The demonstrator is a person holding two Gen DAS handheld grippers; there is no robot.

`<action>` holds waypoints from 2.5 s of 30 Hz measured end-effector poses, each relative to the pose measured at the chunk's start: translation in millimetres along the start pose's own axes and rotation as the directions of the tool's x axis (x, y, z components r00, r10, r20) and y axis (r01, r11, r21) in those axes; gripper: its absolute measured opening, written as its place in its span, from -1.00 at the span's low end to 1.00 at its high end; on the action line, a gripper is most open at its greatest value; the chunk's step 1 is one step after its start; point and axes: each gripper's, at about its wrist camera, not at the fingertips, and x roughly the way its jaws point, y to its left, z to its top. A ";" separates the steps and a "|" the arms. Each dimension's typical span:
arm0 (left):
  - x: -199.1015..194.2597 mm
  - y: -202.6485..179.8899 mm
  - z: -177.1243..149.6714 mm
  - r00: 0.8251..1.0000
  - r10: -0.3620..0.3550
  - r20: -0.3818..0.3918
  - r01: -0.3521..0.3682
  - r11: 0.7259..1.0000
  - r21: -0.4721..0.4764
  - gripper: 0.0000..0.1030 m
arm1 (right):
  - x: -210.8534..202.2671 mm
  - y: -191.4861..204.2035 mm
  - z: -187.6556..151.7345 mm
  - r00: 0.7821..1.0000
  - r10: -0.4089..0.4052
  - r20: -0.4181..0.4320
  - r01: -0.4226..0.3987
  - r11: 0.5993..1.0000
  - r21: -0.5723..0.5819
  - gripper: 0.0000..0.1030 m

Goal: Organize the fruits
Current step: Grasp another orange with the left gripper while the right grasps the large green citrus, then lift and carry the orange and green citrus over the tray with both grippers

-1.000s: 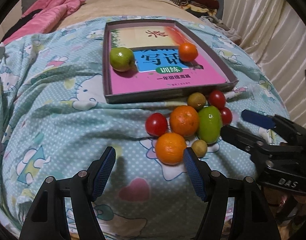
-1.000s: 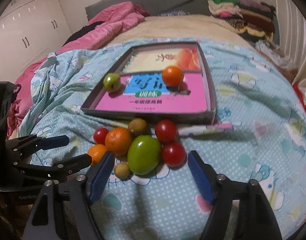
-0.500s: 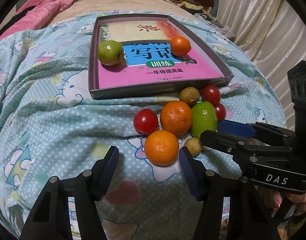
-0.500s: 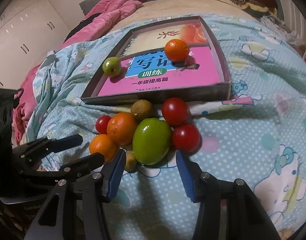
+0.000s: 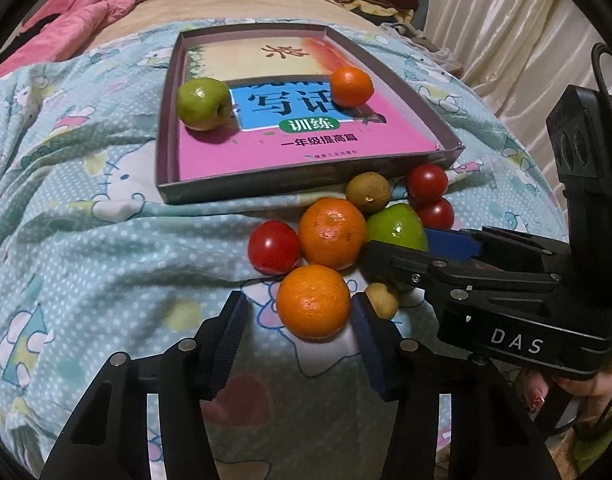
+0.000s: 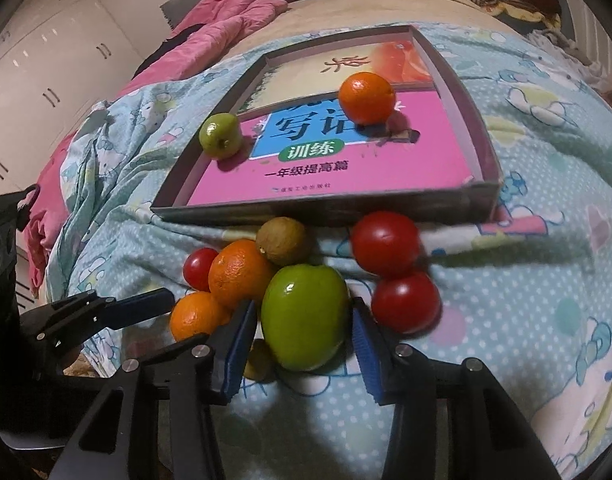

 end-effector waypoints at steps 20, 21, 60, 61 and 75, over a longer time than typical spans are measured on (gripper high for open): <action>-18.8 3.3 6.1 0.996 -0.057 0.073 0.059 0.998 -0.018 -0.26 | -23.7 1.5 -2.7 0.997 -0.023 0.073 0.027 0.998 -0.051 -0.16; -22.1 2.8 5.7 0.995 -0.052 0.081 0.054 0.998 -0.017 -0.26 | -25.5 3.1 -2.9 0.996 -0.029 0.081 0.034 0.998 -0.059 -0.16; -53.1 10.4 38.3 0.969 0.072 0.235 -0.065 0.997 -0.035 -0.26 | -71.9 -7.7 28.5 0.948 -0.095 0.304 0.120 0.991 -0.063 -0.15; -53.1 10.3 39.0 0.969 0.074 0.237 -0.068 0.997 -0.035 -0.26 | -72.3 -8.5 29.4 0.947 -0.096 0.306 0.121 0.991 -0.062 -0.15; -41.1 16.3 47.2 0.966 0.109 0.235 -0.099 0.994 -0.051 -0.26 | -68.8 -14.6 41.5 0.940 -0.125 0.319 0.153 0.986 -0.064 -0.15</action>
